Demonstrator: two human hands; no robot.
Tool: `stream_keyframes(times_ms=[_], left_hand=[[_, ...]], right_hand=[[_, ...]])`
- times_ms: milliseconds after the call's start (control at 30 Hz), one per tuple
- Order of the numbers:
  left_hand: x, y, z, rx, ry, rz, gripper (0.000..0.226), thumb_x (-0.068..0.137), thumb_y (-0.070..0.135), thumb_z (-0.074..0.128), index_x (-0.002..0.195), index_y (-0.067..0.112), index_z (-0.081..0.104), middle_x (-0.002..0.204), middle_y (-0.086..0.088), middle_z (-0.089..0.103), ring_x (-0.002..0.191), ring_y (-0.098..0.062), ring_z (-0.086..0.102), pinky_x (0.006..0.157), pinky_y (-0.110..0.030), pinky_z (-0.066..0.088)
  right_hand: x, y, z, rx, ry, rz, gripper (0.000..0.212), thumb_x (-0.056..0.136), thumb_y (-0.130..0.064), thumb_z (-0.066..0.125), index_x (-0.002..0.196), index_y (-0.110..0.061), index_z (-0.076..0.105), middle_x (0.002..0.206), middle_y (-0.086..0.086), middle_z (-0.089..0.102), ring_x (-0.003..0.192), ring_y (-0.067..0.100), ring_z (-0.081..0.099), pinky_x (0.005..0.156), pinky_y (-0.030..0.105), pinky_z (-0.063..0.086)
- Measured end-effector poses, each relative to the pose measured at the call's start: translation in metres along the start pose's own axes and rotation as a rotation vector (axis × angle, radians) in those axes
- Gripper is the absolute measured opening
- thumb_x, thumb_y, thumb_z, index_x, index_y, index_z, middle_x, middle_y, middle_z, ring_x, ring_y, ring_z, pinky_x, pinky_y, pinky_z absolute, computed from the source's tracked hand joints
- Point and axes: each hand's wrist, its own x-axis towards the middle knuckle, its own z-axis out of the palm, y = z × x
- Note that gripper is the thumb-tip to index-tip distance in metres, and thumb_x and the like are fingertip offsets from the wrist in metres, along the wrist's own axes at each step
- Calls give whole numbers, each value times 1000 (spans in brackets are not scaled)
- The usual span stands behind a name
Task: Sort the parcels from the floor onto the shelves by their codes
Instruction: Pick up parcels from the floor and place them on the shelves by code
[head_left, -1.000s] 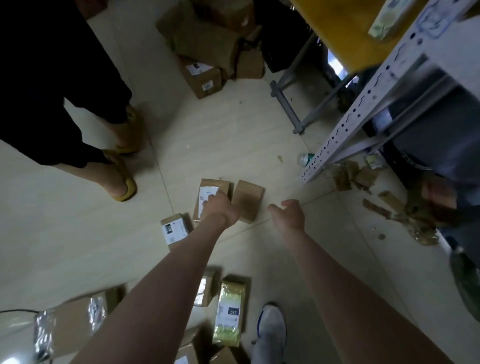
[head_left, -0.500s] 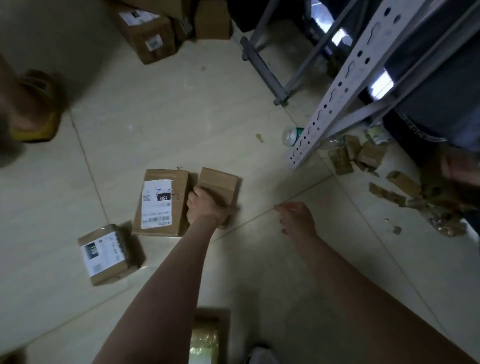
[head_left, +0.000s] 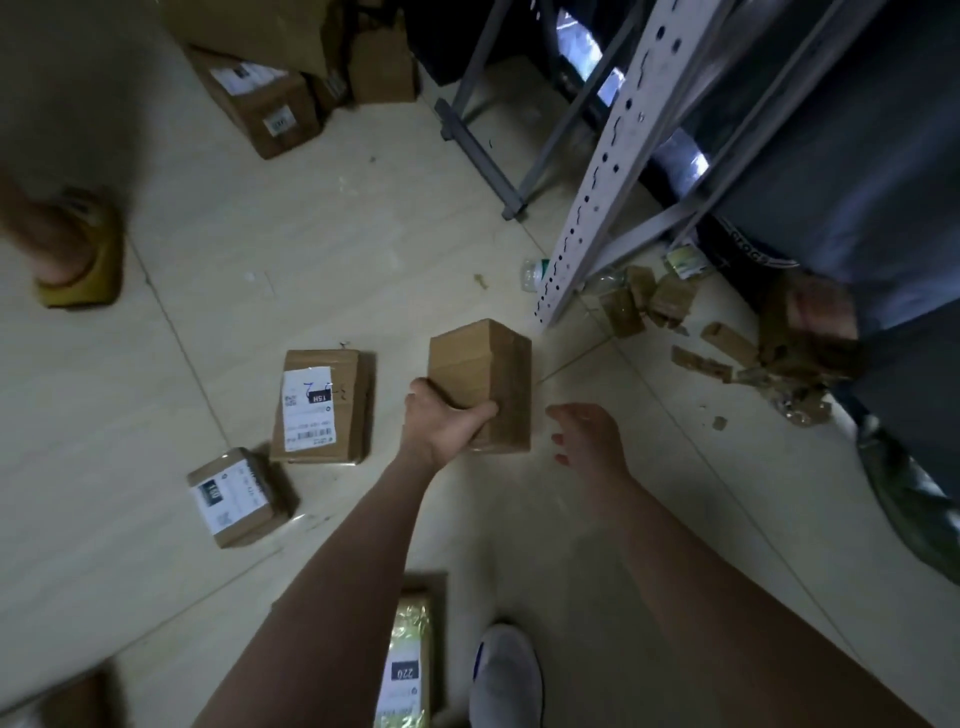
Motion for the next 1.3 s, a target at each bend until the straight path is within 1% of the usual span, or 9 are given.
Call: stream_keyframes(times_ms=[67,167,300,533,667,900,1000,1133,1300], left_hand=[[-37,31,-17,-182,-83,-22,104,51,54,74,135,8,35,126,-10,55,110,-27,58,94,-43,53],[-97,68,-47,-377,-234,-76,80,68,47,72,133,9,43,117,-8,59,96,-22,62,72,-32,54],[-204,118,-99,-619,-427,-46,23,90,33,52,94,17,68,91,-6,67,83,-24,64,75,-34,52],[-428,186,-188,-1060,-723,-12,51,79,47,45,110,14,71,120,-15,65,106,-29,62,95,-46,43],[-541,228,-213,-1215,-888,48,59,83,56,42,125,20,63,133,-13,58,119,-32,51,92,-46,43],[-699,281,-214,-1098,-1228,102,78,77,62,54,142,20,50,144,-13,48,122,-33,50,96,-45,43],[-743,291,-219,-981,-1305,164,72,85,65,35,127,14,64,132,-15,59,113,-33,57,89,-43,47],[-784,312,-216,-826,-1381,229,74,83,65,37,128,13,63,132,-14,58,116,-32,54,92,-43,39],[-838,353,-194,-752,-1436,310,69,76,62,48,120,14,69,127,-17,62,106,-35,61,83,-45,46]], right_hand=[[-39,-27,-12,53,16,-20,24,69,-44,68,81,-24,61,96,4,68,95,27,66,92,50,54],[-115,-73,-38,190,39,-63,12,87,-28,67,82,-18,63,82,-1,63,77,13,59,79,36,50],[-230,-123,-79,387,16,-130,20,95,-18,59,77,-15,66,75,-6,65,67,2,60,68,27,45],[-446,-168,-160,727,59,-209,6,89,-21,65,93,-16,66,106,10,66,99,21,64,75,32,51],[-551,-180,-196,935,99,-258,15,97,-21,55,105,-15,66,102,7,72,95,20,67,79,35,52],[-697,-194,-268,1252,208,-459,30,98,-18,48,77,-19,68,69,-4,68,65,8,61,50,18,48],[-738,-191,-300,1315,254,-557,23,89,-29,58,100,-12,70,90,3,72,81,13,65,62,23,51],[-787,-200,-347,1259,256,-657,71,63,-52,80,117,-8,68,118,14,70,106,27,64,90,43,45],[-824,-211,-418,1203,252,-770,46,72,-29,69,114,-10,66,107,9,72,87,15,69,73,32,51]])
